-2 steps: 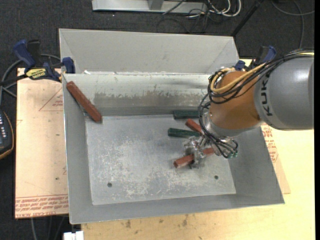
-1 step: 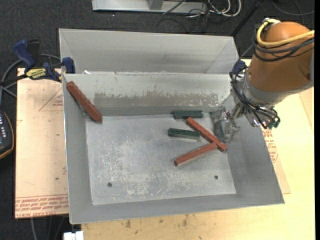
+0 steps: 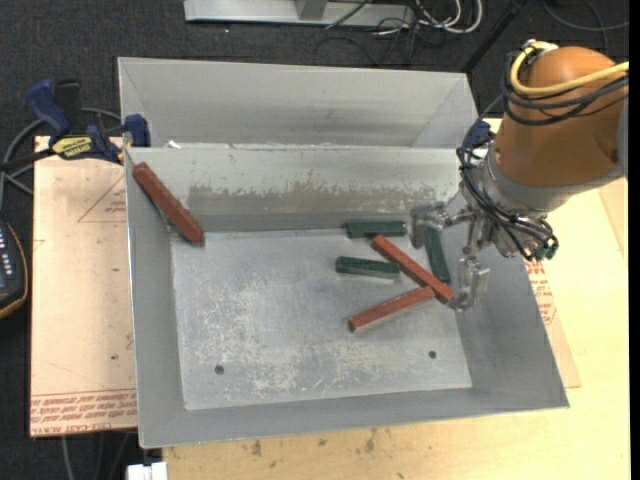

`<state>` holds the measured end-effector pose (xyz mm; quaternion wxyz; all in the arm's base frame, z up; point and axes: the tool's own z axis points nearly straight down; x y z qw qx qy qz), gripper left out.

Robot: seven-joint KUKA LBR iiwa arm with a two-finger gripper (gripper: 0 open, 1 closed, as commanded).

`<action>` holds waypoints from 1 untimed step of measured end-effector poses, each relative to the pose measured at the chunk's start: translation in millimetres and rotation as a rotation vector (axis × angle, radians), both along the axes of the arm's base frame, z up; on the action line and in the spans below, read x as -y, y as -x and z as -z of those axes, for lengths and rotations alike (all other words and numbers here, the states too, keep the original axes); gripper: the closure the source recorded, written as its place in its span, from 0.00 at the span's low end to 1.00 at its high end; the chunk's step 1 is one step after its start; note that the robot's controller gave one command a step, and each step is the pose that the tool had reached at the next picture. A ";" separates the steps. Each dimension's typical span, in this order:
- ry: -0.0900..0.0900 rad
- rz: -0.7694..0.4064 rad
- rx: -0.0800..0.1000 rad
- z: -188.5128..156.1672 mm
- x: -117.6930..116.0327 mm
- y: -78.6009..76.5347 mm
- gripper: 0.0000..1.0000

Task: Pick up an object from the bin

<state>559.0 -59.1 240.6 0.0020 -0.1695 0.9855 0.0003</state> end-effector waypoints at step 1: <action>-0.001 0.101 -0.014 92.8 -5.7 56.8 0.00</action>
Offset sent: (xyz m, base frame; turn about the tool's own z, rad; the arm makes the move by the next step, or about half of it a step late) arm -0.0540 0.0046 -0.0885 0.1006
